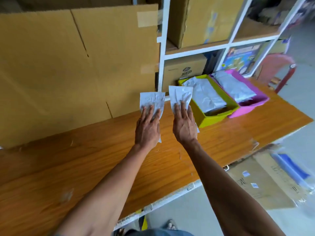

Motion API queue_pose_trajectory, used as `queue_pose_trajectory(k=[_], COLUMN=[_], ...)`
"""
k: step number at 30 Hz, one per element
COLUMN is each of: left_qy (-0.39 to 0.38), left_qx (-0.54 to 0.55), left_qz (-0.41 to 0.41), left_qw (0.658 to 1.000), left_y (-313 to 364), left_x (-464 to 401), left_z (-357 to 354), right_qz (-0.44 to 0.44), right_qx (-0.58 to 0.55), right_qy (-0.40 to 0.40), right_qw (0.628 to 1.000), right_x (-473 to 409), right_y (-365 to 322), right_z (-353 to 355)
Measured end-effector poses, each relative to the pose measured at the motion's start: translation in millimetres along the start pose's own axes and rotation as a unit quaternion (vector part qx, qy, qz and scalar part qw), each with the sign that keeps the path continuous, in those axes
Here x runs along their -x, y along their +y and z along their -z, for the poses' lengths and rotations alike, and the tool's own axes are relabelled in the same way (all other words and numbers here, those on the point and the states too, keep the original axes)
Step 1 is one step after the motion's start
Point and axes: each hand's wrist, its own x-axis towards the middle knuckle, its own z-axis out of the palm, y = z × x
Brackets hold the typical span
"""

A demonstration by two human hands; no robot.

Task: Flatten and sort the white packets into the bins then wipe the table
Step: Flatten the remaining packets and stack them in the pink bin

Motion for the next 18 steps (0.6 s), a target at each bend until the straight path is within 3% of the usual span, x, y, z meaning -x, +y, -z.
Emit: queue_pose_trajectory(k=[9,18], left_qy=[-0.017,-0.030], left_qx=[0.043,0.051], left_qz=[-0.030,-0.024], left_qw=[0.999,0.998], left_y=[124,185], left_x=[-45,-112], left_z=[-53,-102], right_qz=[-0.037,-0.065], right_qx=[0.019,0.033], right_qy=[0.036,0.008], right_qw=[0.998,0.997], right_x=[19,-15], right_y=[125,196], right_z=[53,80])
